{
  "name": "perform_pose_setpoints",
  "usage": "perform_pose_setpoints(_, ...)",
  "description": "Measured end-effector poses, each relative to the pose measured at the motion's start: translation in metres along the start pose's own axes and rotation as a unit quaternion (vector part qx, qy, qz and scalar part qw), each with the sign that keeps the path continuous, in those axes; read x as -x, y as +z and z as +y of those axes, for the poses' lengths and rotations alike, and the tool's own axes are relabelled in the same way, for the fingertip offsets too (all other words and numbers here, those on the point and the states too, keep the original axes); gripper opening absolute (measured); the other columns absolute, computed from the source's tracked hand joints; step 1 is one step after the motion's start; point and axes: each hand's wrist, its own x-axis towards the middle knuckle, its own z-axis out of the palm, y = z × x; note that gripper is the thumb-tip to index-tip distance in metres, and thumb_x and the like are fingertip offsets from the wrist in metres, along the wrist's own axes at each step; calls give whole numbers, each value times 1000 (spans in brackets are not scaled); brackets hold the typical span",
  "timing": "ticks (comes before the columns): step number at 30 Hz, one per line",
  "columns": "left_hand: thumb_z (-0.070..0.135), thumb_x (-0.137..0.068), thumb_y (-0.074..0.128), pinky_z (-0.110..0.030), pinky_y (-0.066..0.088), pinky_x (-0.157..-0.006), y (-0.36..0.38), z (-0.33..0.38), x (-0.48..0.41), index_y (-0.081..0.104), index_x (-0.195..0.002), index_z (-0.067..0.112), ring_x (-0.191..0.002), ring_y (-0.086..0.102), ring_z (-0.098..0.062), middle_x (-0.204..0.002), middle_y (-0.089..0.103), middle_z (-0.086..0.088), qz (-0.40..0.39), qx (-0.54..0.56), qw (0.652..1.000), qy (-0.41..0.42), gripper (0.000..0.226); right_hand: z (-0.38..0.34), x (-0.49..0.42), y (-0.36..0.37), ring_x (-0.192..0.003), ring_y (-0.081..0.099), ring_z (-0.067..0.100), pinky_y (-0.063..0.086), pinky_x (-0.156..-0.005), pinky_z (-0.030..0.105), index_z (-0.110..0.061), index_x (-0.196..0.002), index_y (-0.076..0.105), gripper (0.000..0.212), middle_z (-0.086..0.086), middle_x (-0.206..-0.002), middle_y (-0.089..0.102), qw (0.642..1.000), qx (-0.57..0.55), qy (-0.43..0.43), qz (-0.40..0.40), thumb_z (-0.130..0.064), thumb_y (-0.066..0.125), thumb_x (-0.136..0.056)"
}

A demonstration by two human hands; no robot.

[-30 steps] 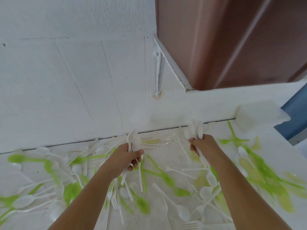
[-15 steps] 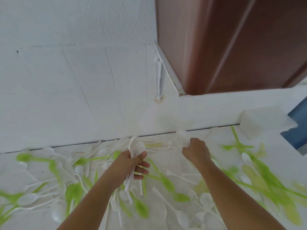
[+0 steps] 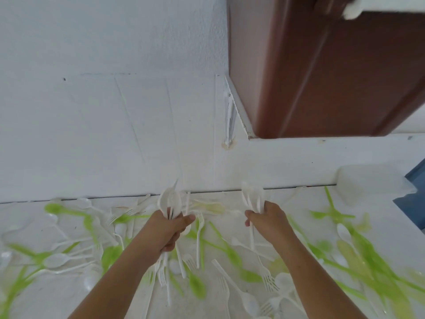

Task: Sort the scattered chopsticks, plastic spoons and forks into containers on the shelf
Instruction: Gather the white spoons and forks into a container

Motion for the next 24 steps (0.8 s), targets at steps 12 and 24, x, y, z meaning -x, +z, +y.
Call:
perform_pose_setpoints(12,37,-85,82,-25,13,-45,-47,26,148,65,-87,8,-49,14,-17,-66,36,-13,-11,75,989,128,34,-115,188,54,-42,31,16,21,-51,31,-8,-82,67,13,22,-76,71,943,-195,-91,-255,-11,67,-95)
perform_pose_setpoints(24,32,-101,59,-22,21,-39,-124,-55,227,66,-120,-2,-44,23,-11,-106,71,-16,-118,197,972,-51,40,-84,293,147,-42,31,17,31,-48,28,-8,-83,66,11,15,-63,55,952,-248,-51,-172,-9,68,-94)
